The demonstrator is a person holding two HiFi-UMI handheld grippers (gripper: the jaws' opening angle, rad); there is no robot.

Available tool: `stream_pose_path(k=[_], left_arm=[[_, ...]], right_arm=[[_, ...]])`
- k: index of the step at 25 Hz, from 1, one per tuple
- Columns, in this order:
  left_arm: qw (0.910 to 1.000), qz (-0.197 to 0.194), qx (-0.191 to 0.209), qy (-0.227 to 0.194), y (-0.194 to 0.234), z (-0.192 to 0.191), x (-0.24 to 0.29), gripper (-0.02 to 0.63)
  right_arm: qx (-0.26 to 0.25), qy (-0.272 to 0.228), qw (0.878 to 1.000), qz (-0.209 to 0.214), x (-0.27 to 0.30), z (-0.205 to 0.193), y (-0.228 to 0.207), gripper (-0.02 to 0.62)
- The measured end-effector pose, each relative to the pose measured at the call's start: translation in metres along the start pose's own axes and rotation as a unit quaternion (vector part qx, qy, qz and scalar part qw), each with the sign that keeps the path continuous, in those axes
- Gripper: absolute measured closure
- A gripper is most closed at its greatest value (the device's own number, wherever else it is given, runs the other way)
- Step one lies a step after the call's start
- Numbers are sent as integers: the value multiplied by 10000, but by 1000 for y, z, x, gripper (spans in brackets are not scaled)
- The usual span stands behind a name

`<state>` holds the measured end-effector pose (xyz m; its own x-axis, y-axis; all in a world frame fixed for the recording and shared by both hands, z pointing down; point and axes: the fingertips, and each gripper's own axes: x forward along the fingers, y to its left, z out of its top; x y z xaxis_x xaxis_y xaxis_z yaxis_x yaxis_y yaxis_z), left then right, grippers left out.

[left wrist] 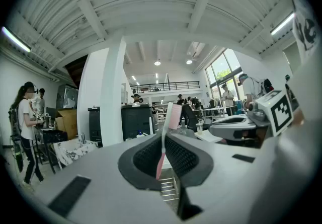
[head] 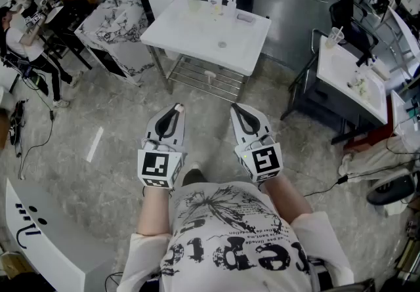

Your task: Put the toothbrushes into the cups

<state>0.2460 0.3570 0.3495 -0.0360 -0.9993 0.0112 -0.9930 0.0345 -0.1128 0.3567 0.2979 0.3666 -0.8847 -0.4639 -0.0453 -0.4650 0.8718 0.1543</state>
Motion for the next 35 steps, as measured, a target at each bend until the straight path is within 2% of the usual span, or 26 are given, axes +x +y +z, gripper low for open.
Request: stream_pose_path(k=[8, 16, 20, 27, 32, 35], left_arm=[[10000, 9, -18, 24, -2, -4, 5, 580], [9998, -67, -166, 69, 27, -19, 24, 580], [9998, -109, -175, 62, 62, -26, 38, 580], [9996, -191, -195, 22, 153, -27, 67, 580], [9995, -146, -208, 185, 200, -28, 88, 580], [9992, -104, -292, 239, 224, -43, 95, 580]], right_arm=[[6, 48, 10000, 8, -2, -6, -6, 604], [149, 151, 9997, -135, 32, -20, -7, 603], [141, 220, 9995, -164, 72, -24, -1, 603], [167, 265, 9989, -337, 164, -19, 9, 603], [333, 399, 9981, -338, 213, -22, 11, 603], [337, 482, 9977, -328, 241, -33, 18, 603]])
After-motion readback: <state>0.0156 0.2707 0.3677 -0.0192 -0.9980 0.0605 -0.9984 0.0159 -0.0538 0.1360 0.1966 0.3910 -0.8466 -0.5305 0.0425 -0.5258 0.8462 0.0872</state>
